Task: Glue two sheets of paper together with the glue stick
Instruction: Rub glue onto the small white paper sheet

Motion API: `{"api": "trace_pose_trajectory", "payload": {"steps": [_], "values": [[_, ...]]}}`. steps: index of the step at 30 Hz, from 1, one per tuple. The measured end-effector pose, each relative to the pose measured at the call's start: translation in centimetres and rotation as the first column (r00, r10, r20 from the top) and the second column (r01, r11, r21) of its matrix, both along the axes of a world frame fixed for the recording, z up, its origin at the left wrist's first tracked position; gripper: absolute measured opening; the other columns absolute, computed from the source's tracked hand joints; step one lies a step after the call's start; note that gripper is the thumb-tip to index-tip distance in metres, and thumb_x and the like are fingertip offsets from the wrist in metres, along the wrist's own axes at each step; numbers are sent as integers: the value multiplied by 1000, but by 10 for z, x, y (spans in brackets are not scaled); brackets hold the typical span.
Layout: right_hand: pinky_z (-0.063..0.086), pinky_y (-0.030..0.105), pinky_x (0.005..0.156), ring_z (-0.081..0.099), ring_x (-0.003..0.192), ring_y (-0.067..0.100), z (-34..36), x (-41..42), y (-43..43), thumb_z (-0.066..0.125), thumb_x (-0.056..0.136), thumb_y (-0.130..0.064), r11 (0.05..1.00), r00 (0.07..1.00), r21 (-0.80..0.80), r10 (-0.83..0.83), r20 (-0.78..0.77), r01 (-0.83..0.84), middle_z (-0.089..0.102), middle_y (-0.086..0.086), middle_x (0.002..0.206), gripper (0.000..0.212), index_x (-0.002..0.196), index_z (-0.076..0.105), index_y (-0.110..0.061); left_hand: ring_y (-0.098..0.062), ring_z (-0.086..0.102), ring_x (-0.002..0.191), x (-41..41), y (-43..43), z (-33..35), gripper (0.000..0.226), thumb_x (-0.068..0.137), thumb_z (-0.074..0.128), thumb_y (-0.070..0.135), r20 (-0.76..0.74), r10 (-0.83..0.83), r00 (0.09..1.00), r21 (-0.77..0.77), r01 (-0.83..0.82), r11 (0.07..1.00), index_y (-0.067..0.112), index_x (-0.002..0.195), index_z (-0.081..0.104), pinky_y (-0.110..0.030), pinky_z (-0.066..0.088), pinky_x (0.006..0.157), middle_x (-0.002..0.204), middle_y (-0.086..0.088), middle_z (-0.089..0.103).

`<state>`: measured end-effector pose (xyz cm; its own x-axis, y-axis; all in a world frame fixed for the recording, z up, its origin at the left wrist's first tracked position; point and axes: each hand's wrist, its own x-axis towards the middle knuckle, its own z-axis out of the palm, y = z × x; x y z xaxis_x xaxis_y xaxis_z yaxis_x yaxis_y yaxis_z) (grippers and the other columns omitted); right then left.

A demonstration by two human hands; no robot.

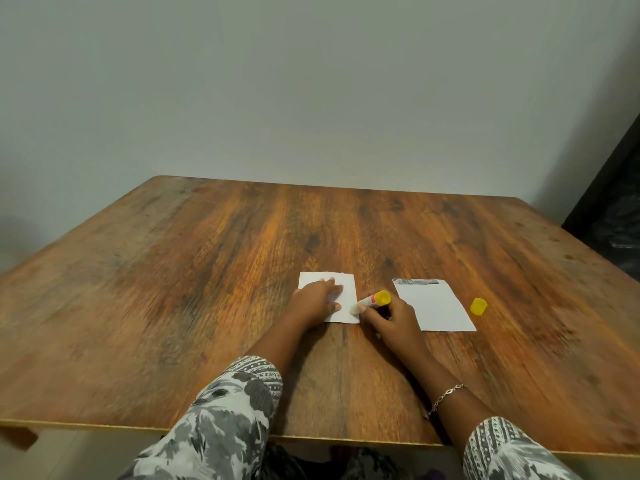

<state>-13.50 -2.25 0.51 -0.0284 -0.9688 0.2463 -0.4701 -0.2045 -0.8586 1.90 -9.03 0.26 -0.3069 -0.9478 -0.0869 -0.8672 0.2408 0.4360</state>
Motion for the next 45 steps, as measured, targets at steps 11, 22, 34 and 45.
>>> {"api": "trace_pose_trajectory", "payload": {"steps": [11,22,34,45], "values": [[50,29,68,60,75,16,1,-1,4,64,82,-17,999,1000,26,-20,2,20,61,-5,75,9,77,58,-21,-20,27,138,0,0,0,49,93,50,25,-14,-3,1000,7,4,1000,24,140,34,-41,26,113,154,2,23],[48,25,64,61,74,14,-1,-3,2,62,83,-16,998,996,24,-64,64,62,63,2,76,4,81,60,-14,-20,24,140,1,3,3,50,93,50,25,-9,-16,1000,12,16,1000,23,140,33,-41,23,114,154,1,22],[43,9,47,57,59,9,-4,-6,-3,58,87,-20,993,967,57,-111,230,101,64,-2,72,3,85,60,-18,-24,26,138,18,-5,25,56,92,51,12,151,-244,958,115,228,967,21,142,29,-35,23,111,156,-2,16],[43,12,52,56,62,7,-4,-5,-4,57,88,-23,992,973,57,-120,198,111,63,-2,76,8,87,59,-15,-24,37,130,17,8,8,46,89,56,32,80,-11,997,-114,20,993,19,133,47,-39,37,103,145,-6,39]]}}
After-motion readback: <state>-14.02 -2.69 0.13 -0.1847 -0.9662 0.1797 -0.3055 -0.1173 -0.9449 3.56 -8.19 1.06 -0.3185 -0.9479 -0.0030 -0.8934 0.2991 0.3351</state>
